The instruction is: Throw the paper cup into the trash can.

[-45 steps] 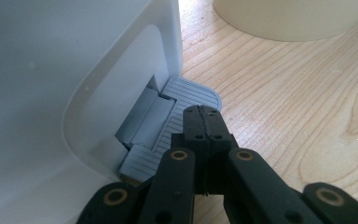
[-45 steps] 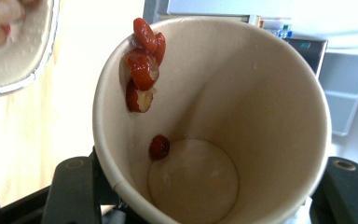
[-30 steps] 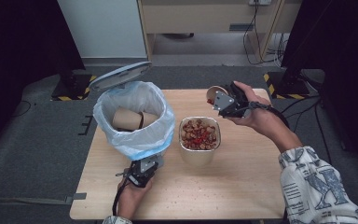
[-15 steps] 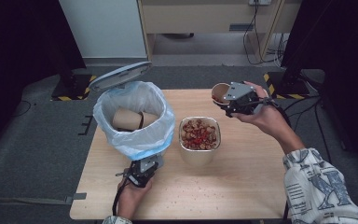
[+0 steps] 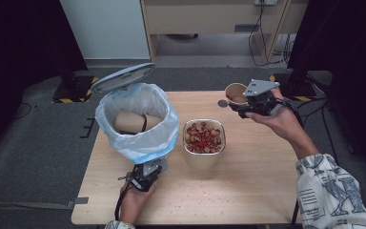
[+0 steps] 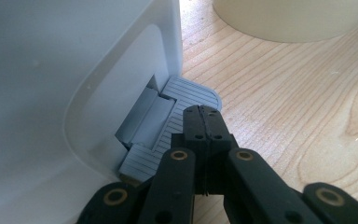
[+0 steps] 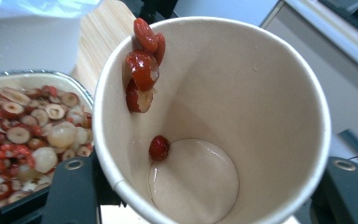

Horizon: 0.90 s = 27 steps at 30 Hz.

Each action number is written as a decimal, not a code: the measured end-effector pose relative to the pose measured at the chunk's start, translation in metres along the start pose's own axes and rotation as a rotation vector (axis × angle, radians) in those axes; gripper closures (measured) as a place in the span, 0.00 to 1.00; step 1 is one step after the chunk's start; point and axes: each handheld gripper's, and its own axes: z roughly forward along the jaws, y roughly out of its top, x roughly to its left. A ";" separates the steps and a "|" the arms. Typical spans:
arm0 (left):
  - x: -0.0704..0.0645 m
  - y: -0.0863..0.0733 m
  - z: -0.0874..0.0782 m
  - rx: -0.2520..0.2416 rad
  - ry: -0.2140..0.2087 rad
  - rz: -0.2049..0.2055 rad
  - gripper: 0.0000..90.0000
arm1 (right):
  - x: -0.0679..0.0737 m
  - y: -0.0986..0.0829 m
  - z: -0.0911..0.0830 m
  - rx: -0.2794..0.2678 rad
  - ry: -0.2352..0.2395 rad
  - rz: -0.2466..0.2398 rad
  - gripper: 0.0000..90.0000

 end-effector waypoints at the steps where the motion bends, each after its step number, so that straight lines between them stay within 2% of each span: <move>1: 0.000 0.000 0.000 0.000 0.001 0.000 1.00 | -0.002 -0.001 -0.001 -0.004 0.008 0.016 0.39; 3: 0.000 0.000 0.000 0.000 0.001 0.001 1.00 | -0.004 -0.003 -0.002 -0.022 0.038 0.058 0.39; 4: 0.000 0.000 0.000 0.000 0.001 0.001 1.00 | -0.004 -0.003 -0.002 -0.022 0.038 0.058 0.39; 5: 0.000 0.000 0.000 0.000 0.001 0.000 1.00 | -0.005 -0.004 -0.002 -0.034 0.073 0.095 0.39; 8: 0.000 0.000 0.000 0.002 0.002 0.002 1.00 | -0.005 -0.004 -0.002 -0.044 0.144 0.141 0.39; 13: -0.001 0.000 0.000 0.003 0.005 0.005 1.00 | -0.002 0.002 0.000 -0.058 0.218 0.179 0.39; 15: -0.001 0.000 0.000 0.003 0.005 0.005 1.00 | -0.001 0.003 0.001 -0.061 0.228 0.186 0.39; 17: -0.001 0.000 0.000 0.004 0.005 0.006 1.00 | 0.001 0.009 0.001 -0.078 0.259 0.214 0.39; 22: -0.001 0.000 0.000 0.002 0.006 0.008 1.00 | 0.005 0.021 0.001 -0.088 0.288 0.231 0.39; 27: -0.001 0.000 0.000 0.000 0.007 0.005 1.00 | 0.012 0.039 0.003 -0.083 0.295 0.219 0.39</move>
